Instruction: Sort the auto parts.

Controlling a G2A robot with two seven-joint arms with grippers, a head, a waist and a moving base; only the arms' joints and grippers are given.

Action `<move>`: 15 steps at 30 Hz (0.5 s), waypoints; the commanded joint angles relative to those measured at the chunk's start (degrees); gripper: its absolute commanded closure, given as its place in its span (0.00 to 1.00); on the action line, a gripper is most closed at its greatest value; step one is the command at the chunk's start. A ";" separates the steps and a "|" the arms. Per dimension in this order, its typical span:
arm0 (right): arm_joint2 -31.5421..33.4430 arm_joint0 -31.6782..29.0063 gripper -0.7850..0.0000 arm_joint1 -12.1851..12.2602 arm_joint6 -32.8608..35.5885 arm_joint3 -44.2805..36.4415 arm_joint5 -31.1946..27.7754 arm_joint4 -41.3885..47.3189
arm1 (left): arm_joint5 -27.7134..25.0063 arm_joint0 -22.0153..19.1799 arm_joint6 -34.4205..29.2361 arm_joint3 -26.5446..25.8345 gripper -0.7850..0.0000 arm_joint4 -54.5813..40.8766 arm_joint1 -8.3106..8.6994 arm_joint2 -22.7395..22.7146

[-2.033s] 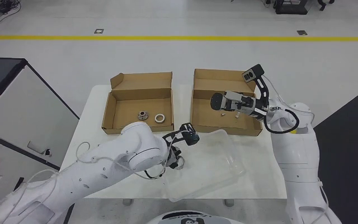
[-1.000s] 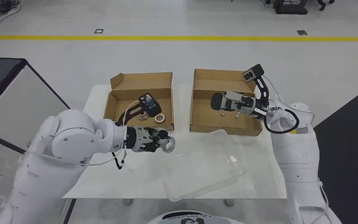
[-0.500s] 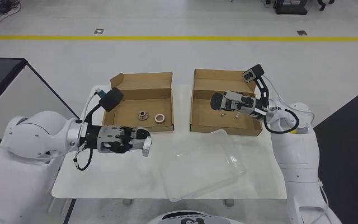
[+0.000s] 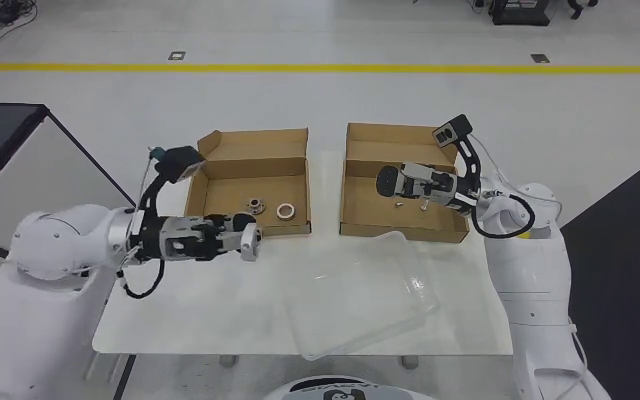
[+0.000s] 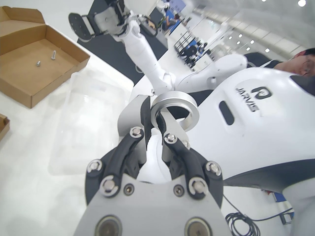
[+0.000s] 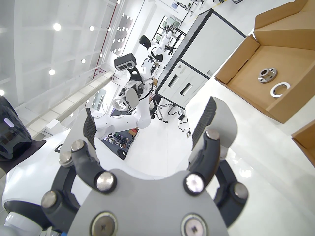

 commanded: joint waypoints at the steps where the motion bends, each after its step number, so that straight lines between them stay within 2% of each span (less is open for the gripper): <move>1: 0.00 0.00 0.00 0.00 0.00 0.00 0.00 0.00 | 0.24 0.47 -0.11 1.10 1.00 -3.93 -0.04 -0.93; 7: 0.00 0.00 0.00 0.00 0.00 0.00 0.00 0.00 | 0.56 1.86 -3.56 3.43 1.00 -13.03 -0.07 -3.85; 15: 0.00 0.00 0.00 0.00 0.00 0.00 0.00 0.00 | 2.23 3.54 -12.35 6.63 1.00 -27.95 -0.41 -7.10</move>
